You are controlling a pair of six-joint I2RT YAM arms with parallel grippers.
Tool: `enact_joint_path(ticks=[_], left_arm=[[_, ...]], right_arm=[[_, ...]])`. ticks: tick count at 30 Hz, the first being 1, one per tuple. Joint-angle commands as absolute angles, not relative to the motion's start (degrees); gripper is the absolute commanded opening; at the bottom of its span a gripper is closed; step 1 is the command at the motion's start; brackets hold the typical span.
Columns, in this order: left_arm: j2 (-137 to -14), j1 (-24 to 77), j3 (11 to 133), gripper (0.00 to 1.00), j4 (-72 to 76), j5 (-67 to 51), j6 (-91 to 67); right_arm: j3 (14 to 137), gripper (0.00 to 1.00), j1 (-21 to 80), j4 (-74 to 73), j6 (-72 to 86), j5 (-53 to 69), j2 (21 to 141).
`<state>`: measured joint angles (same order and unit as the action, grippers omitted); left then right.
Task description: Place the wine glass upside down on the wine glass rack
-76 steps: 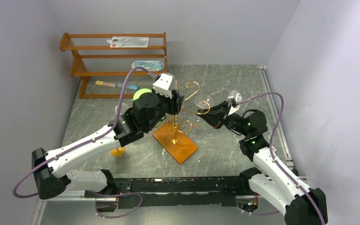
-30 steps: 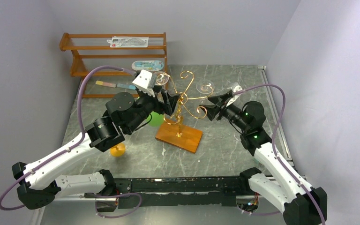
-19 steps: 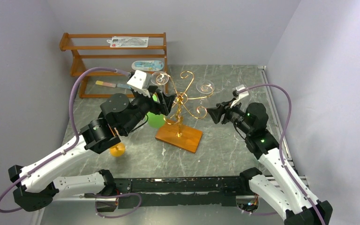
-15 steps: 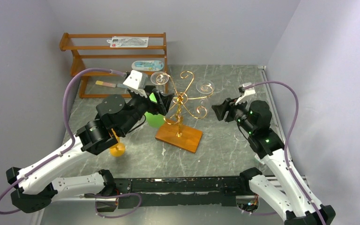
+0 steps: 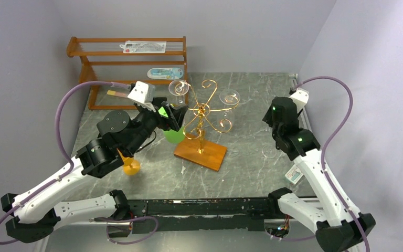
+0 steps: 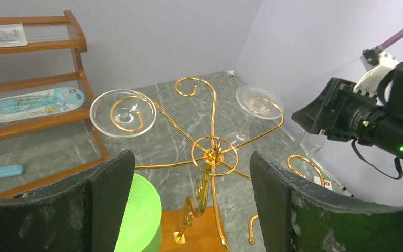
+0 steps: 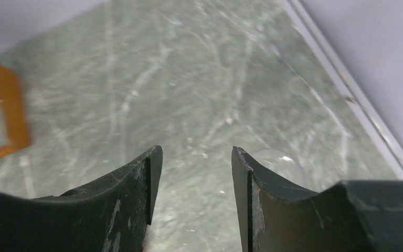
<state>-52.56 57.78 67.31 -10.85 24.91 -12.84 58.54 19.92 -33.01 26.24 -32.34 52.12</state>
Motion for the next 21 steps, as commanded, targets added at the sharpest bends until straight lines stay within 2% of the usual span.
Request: enact_joint_path(ticks=[1,10,14,17,20,21], left_arm=[[-52.0,57.4,66.6,0.85,-12.8,26.5,-12.0],[-52.8,57.5,66.8,0.85,-13.3,26.5,-11.9],[-53.0,57.5,67.0,0.85,-13.3,26.3,-12.3],[-53.1,57.4,67.3,0.85,-13.5,25.9,-12.5],[-53.1,57.5,67.8,0.84,-13.9,25.6,-12.7],[-53.0,57.4,67.9,0.85,-13.9,25.5,-12.9]], right_arm=[[57.5,0.54,19.9,-40.8,32.9,-46.0,55.3],[53.9,0.45,19.9,-40.7,36.2,-44.8,58.2],[51.8,0.36,19.8,-39.1,36.9,-44.1,58.0],[50.8,0.23,19.8,-37.6,36.6,-42.6,58.3],[51.7,0.02,19.8,-37.1,35.7,-40.6,58.5],[52.1,0.0,19.8,-37.1,35.4,-40.3,58.5]])
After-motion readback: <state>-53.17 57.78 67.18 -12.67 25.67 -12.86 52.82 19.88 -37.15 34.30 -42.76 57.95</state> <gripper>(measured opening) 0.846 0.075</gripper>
